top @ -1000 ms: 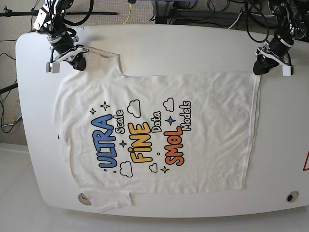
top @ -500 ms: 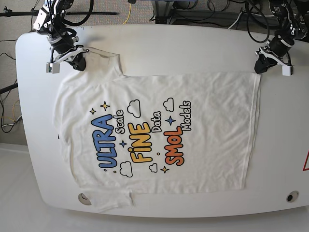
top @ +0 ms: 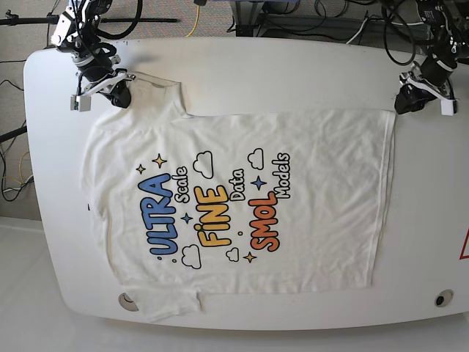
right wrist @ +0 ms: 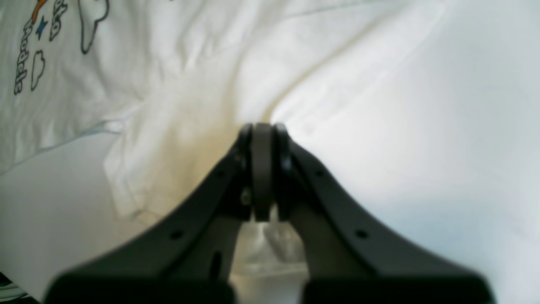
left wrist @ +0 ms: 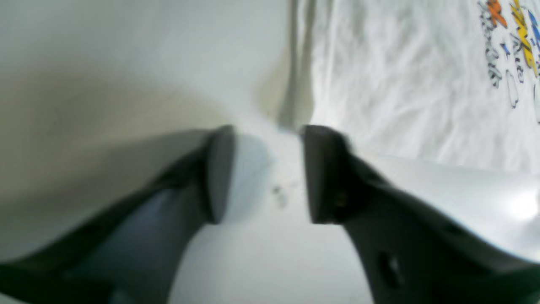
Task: Fold the T-shirt properly
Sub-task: 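Pull the shirt by its shoulders toward the robot to straighten it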
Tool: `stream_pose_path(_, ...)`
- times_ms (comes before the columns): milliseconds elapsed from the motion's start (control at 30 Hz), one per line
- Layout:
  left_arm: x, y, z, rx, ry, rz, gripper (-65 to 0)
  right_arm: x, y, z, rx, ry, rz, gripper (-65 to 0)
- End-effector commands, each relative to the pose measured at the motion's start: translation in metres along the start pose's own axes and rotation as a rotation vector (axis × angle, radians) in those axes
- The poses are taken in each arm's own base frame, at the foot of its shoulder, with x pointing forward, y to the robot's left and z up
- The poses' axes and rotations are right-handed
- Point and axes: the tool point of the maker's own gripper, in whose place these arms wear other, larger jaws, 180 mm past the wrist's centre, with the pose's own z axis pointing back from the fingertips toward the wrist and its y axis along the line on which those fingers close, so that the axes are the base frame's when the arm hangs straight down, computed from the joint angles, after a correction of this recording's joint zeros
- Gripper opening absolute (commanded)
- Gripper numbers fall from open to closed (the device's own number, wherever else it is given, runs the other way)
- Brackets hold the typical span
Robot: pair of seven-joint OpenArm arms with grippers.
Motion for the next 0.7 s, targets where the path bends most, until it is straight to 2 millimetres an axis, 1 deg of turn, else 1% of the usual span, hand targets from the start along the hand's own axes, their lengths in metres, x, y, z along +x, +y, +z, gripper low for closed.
stream_pose_path(0, -0.0011, -0.0033, -0.002, -0.009, 0.015, -0.015, -35.8, 0.0027, -0.0015, 0.0016, -0.006, 0.001, 0.017, -65.0)
stream_pose_path(167, -0.0043, -0.0057, -0.0044, -0.016, 0.026, -0.012, -34.7, 0.0025, -0.0016, 0.0017, -0.006, 0.001, 0.016, -65.0)
stream_pose_path(233, -0.0063, -0.0029, -0.002, -0.008, 0.02, -0.002, -32.1, 0.0035, -0.0016, 0.0016, -0.005, -0.001, 0.015, -65.0)
stream_pose_path(367, -0.0071, -0.0028, -0.0019, -0.007, 0.018, 0.003, -32.3, 0.0044, -0.0015, 0.0017, -0.005, -0.003, 0.016, -65.0)
stream_pose_path(500, -0.0075, -0.0033, -0.0028, -0.008, 0.017, 0.007, -33.4, 0.004, -0.0021, 0.0022, -0.008, -0.002, 0.017, -65.0)
stream_pose_path(567, -0.0072, -0.0072, -0.0054, -0.018, 0.011, 0.008, -35.8, 0.0031, -0.001, 0.0018, -0.003, 0.0, 0.022, -65.0)
stream_pose_path(667, -0.0074, -0.0072, -0.0058, -0.018, 0.01, 0.009, -40.9, 0.003, -0.0009, 0.0017, -0.003, 0.0, 0.021, -65.0)
